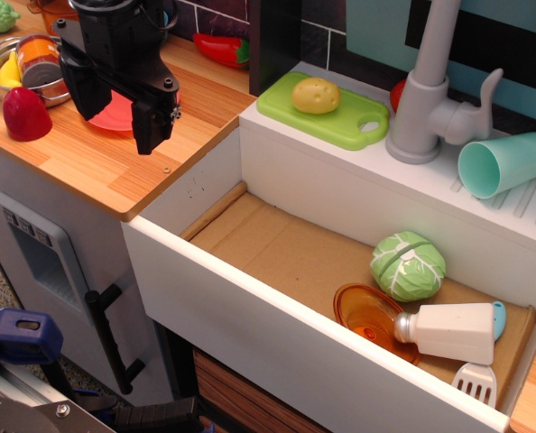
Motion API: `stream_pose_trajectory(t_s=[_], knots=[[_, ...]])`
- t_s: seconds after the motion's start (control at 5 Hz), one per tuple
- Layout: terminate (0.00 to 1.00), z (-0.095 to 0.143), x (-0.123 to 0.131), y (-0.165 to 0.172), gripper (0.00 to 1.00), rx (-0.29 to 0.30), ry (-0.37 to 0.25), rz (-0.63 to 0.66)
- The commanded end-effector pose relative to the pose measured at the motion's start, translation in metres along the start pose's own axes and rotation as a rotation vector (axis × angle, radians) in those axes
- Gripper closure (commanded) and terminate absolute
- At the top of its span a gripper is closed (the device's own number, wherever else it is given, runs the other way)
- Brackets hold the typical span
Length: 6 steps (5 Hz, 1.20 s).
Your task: Put potato on plate
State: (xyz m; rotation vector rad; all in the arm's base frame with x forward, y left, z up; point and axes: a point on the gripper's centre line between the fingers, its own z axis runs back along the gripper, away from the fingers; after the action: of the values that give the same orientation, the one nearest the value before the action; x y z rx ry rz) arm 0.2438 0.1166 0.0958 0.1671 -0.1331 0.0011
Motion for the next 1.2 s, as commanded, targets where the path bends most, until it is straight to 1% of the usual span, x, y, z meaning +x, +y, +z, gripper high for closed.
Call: stream_pose_trajectory(t_s=[0.0,0.2,0.4,0.6,0.8,1.0], knots=[[0.0,0.0,0.0,0.0,0.0,0.0,0.0,0.0],[0.0,-0.001,0.025,-0.008,0.0,-0.006,-0.049,-0.04],[0.0,0.0,0.048,-0.016,0.0,0.012,-0.091,-0.078],[0.0,0.004,0.073,-0.029,0.0,0.013,-0.113,-0.097],[0.0,0.006,0.1,-0.039,0.0,0.033,-0.142,-0.15],[0.0,-0.009,0.118,-0.048,0.0,0.057,-0.205,-0.191]])
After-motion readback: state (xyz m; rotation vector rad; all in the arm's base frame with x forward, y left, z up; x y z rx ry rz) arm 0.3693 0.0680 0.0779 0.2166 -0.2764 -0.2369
